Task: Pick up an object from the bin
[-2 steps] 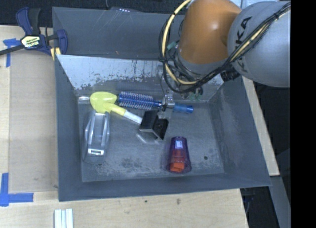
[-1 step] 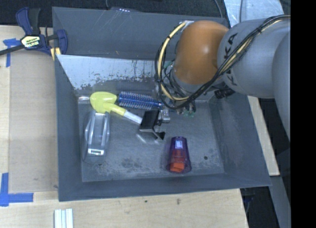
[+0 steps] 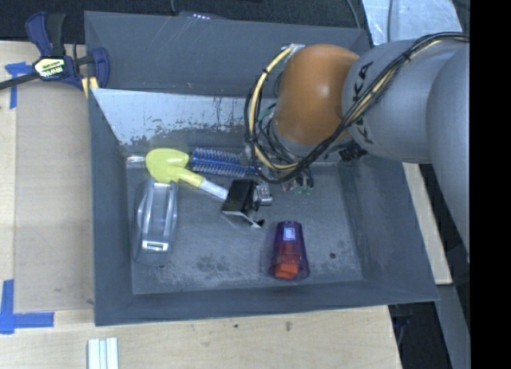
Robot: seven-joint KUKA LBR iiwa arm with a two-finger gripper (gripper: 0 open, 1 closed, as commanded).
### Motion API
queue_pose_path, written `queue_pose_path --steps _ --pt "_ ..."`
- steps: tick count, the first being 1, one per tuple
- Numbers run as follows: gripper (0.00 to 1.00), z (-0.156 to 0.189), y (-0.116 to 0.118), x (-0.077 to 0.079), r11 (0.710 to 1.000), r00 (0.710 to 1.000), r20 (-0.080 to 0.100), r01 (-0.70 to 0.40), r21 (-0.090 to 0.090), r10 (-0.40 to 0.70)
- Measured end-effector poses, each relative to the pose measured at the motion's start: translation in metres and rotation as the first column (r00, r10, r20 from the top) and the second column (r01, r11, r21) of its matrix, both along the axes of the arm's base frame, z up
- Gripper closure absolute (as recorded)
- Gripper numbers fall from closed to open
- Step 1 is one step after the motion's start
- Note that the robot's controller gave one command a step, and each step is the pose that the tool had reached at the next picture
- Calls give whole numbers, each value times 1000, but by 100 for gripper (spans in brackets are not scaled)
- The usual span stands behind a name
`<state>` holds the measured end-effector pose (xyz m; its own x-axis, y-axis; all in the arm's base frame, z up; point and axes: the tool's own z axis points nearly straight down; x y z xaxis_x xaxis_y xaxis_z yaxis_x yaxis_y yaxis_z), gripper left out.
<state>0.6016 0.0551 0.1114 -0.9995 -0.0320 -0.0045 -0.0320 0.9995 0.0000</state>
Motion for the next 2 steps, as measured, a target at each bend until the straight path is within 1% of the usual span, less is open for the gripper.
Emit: queue_pose_path --steps 1,2 --pt "100 -32 1 -1 997 997 -11 74 -1 -74" --pt "100 -32 1 -1 997 997 -11 74 0 -74"
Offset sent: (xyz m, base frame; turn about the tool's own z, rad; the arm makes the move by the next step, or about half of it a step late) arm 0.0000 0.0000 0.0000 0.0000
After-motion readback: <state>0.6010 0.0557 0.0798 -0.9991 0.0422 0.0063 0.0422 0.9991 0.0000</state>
